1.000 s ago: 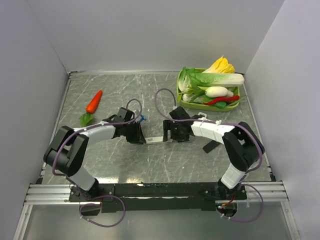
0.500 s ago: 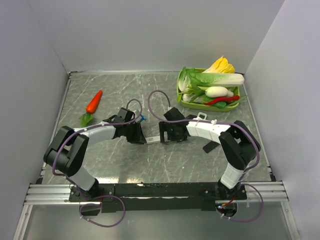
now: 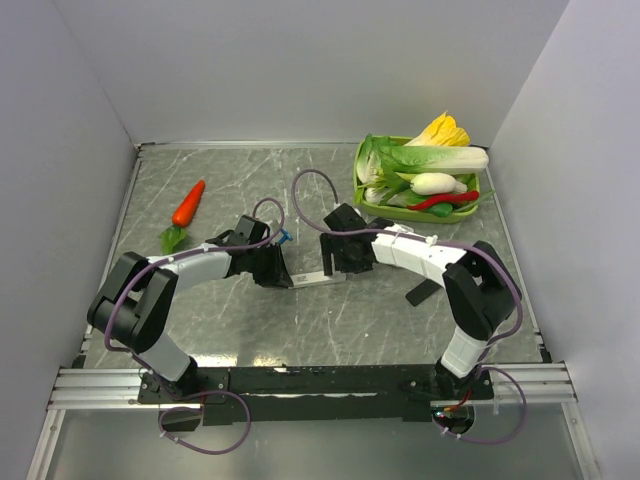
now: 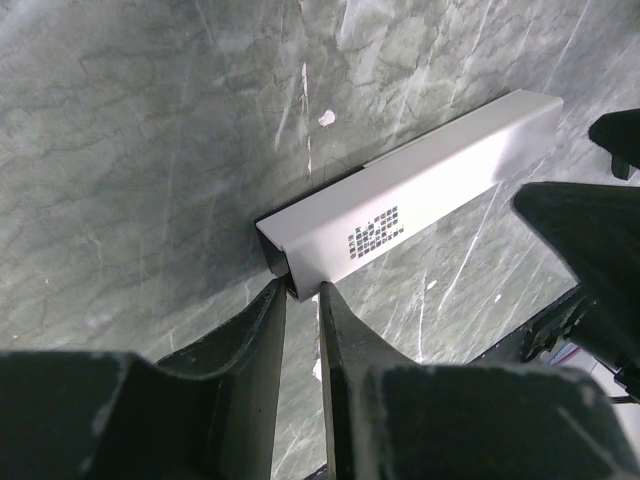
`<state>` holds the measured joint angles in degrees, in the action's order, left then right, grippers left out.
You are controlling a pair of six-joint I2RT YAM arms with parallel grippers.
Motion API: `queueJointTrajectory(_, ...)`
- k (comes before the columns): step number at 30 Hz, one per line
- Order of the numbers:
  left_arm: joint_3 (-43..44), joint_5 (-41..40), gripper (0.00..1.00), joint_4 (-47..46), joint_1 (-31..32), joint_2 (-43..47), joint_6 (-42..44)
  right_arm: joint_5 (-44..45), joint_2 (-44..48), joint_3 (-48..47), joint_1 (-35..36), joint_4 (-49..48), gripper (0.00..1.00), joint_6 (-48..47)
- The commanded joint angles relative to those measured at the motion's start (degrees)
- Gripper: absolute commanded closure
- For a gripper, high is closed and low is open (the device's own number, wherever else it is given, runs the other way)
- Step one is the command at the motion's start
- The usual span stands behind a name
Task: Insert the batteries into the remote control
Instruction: Load the battery cover into the remote control.
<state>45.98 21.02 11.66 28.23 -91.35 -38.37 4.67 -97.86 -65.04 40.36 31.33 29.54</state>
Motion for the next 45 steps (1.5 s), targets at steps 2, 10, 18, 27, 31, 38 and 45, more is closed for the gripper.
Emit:
queueJointTrajectory(2, 0.0, -1.4, 0.76, -0.9, 0.4, 0.0, 0.4, 1.0, -2.2, -3.6, 0.3, 0.7, 0.33, -0.8)
queueJointTrajectory(10, 0.1, -1.2, 0.76, -0.9, 0.4, -0.1, 0.5, 0.1, -4.3, -3.3, 0.3, 0.6, 0.43, -0.4)
queueJointTrajectory(18, 0.3, -1.1, 0.76, -1.3, 0.4, 0.0, 0.2, -2.6, -5.1, -3.2, 1.7, -0.4, 0.65, -0.4)
queueJointTrajectory(27, -0.3, 2.4, 0.77, -5.0, 0.4, 1.2, -1.7, -9.1, -6.8, -2.5, 3.7, -3.5, 0.67, 2.2)
queueJointTrajectory(31, -0.6, 4.6, 0.76, -8.1, 0.4, 1.6, -3.0, -11.6, -6.3, -1.6, 3.7, -5.3, 0.67, 4.1)
queueJointTrajectory(38, -1.2, 8.3, 0.76, -11.2, 0.4, 1.9, -4.0, -13.8, -4.4, 0.3, 3.6, -8.9, 0.66, 5.6)
queueJointTrajectory(45, -2.5, 3.3, 0.71, -7.3, -1.5, 5.0, -3.5, -10.6, -0.8, 1.5, 3.1, -8.2, 0.53, 1.4)
